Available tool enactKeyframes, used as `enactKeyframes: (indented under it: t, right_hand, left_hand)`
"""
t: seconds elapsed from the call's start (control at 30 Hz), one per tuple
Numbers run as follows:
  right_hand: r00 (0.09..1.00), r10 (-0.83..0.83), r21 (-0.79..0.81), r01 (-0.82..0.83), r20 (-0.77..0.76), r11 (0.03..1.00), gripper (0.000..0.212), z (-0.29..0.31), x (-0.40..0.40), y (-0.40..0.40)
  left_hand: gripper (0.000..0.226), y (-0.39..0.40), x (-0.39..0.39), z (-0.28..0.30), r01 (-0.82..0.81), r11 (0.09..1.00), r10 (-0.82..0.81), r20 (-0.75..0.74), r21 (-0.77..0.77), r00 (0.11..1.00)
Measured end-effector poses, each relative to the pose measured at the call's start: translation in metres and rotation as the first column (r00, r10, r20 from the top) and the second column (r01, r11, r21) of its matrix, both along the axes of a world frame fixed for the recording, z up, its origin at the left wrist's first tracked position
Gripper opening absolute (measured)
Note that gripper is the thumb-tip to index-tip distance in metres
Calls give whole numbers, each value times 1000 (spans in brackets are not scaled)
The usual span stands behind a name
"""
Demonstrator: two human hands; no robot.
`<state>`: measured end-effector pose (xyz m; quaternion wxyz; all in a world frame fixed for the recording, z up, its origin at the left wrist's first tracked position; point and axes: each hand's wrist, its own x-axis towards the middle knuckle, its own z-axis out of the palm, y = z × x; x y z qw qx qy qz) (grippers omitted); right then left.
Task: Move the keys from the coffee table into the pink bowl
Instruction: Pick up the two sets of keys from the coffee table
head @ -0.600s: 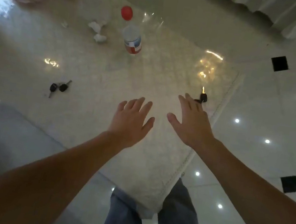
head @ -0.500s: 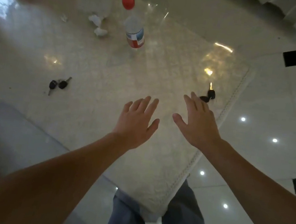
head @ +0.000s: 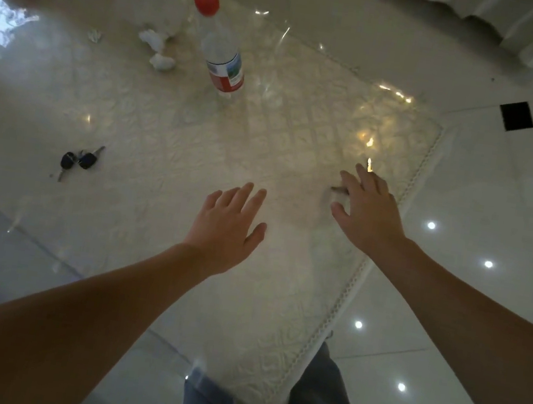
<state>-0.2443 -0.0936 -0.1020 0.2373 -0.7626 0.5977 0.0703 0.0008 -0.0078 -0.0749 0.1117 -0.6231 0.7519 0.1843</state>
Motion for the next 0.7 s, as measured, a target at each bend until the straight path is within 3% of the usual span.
enactKeyframes:
  t: [0.2,0.4,0.7]
  right_hand:
    - [992,-40,33,45,-119,998,48,-17,-1,-12]
    - [996,-27,-39,24,-88,999,42,-20,-2,-2]
    - [998,-12,-4,12,-69,1000,34,-23,19,14]
  left_hand:
    - [59,0,-25,-9,36,999,-36,-56,-13,998]
    - [59,11,-24,-21,71,997,-69,-43,30,997]
    - [58,24,3,-19,-6,998,7,-13,55,1000]
